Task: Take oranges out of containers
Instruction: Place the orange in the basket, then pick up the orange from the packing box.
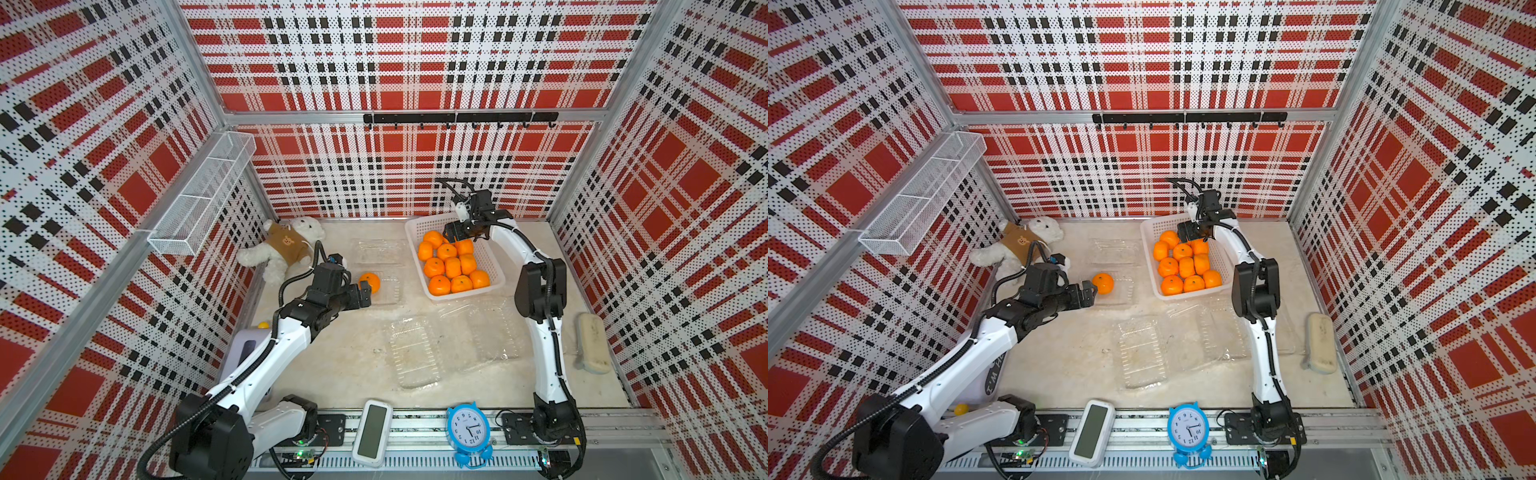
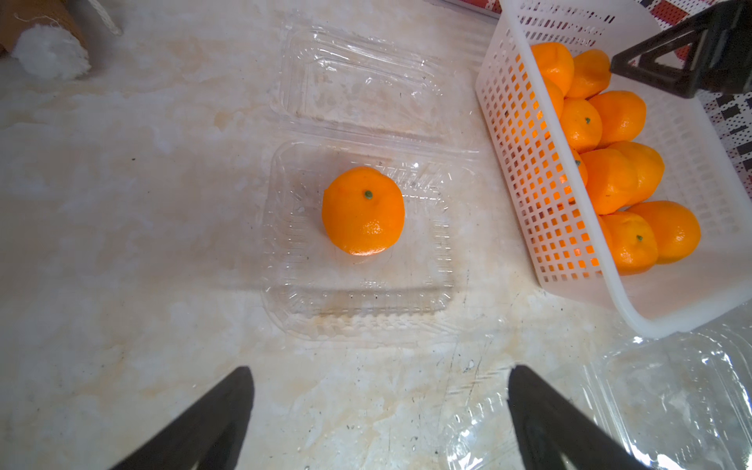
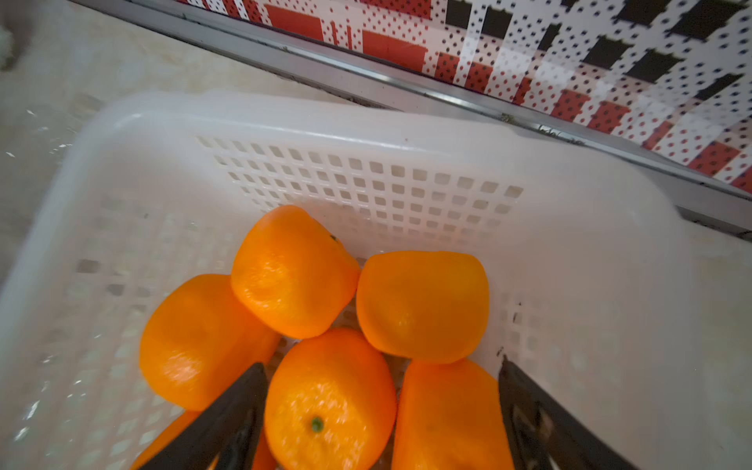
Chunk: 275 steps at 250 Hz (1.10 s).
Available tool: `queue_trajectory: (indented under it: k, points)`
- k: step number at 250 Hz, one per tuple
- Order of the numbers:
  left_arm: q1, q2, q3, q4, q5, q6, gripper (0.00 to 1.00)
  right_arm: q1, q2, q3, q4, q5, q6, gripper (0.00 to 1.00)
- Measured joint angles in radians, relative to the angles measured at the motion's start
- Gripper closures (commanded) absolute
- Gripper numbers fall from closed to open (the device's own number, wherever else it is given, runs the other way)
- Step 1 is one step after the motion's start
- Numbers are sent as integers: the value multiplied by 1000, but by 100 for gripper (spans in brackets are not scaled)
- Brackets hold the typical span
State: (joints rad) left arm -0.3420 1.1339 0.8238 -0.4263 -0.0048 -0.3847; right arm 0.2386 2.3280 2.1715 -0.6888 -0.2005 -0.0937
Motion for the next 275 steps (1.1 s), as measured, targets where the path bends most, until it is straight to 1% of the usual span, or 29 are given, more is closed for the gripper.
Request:
queue_trajectory:
  k: [36,73,93,120,153,172,188,207,231,275]
  points:
    - [0,-25,0,0,-9,11,1,51,-176,-115,26,11,35,9]
    - [14,-49,0,0,-13,6,1,159,-329,-200,65,31,100,9]
    - [41,-73,-5,-1,-9,-11,1,240,-374,-233,81,49,150,8]
    - [112,-122,-21,-5,9,-47,1,362,-377,-256,108,69,247,7]
    - [198,-193,-42,-29,43,-80,1,494,-319,-267,134,91,369,6]
    - [241,-239,-50,-51,63,-84,1,554,-245,-241,137,107,423,6]
    - [271,-269,-51,-72,82,-82,1,587,-161,-183,119,127,449,6]
    - [304,-298,-55,-88,107,-75,0,612,-54,-92,85,148,467,5]
    - [339,-314,-65,-111,140,-60,1,627,47,3,41,175,480,5]
    - [377,-322,-85,-152,177,-31,0,631,132,108,-20,223,494,6]
